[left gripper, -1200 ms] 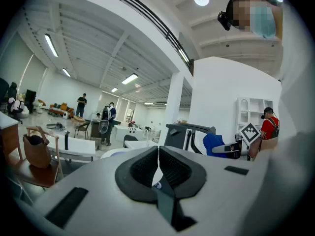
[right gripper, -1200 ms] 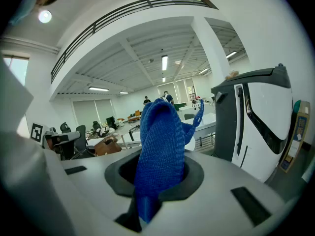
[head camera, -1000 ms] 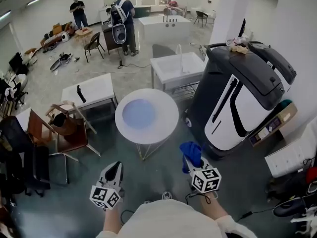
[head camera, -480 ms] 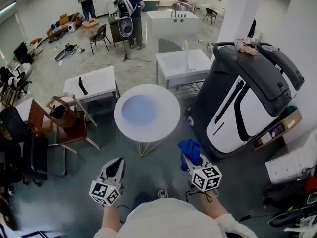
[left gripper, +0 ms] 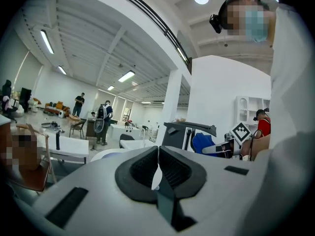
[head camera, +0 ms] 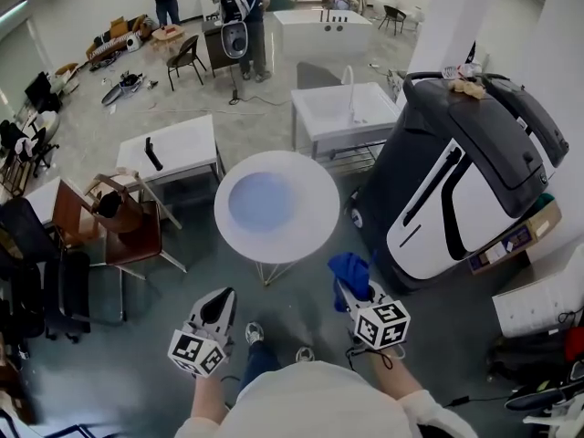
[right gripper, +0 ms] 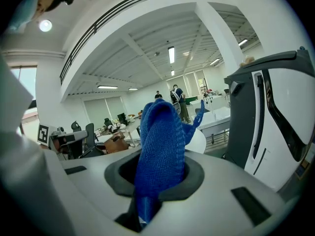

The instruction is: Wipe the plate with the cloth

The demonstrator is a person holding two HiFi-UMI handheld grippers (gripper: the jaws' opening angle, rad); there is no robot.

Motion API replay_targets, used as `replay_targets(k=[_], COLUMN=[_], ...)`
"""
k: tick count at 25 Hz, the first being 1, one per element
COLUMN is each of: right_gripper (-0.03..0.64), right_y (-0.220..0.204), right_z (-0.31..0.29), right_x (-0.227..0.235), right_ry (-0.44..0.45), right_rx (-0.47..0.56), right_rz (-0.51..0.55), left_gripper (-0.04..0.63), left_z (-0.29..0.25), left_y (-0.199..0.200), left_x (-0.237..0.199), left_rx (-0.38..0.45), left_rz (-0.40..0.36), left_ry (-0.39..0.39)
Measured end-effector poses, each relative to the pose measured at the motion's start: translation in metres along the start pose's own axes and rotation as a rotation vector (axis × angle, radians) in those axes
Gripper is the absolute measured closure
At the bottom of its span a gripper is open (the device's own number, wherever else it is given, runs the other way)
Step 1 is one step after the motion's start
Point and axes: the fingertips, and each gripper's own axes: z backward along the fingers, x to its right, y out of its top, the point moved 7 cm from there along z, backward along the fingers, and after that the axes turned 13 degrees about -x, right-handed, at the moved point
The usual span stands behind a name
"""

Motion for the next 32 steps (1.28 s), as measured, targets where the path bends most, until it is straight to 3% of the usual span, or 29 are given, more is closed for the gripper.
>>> replay_targets(k=[4, 10, 17, 21, 32], right_gripper=[0.532, 0.531, 0.532, 0.532, 0.532], right_y=[0.011, 0.040, 0.065, 0.067, 0.077], right_z=[-0.019, -0.058, -0.109, -0.134, -0.163], right_x=[-0.013, -0.033, -0.065, -0.083, -0.075], right_ry=[-0.015, -0.037, -0.071, -0.089, -0.127], right_rx=[-0.004, 0.017, 0.045, 0.051, 0.006], right_rz=[-0.013, -0.043, -0.063, -0.100, -0.126], left_gripper=[0.561, 0.561, 0.561, 0.561, 0.561], left_z=[-0.004, -0.019, -0.023, -0.025, -0.062], left_y=[0.013, 0.035, 0.051, 0.052, 0.051], left_x=[-0.031, -0.084, -0.154, -0.194, -0.221], left_rx=[0.016, 0.013, 0.015, -0.018, -0.065], left_rz=[0.041, 0.013, 0.053, 0.000, 0.035], left_ry=[-0.045, -0.104, -0.160, -0.180, -0.205])
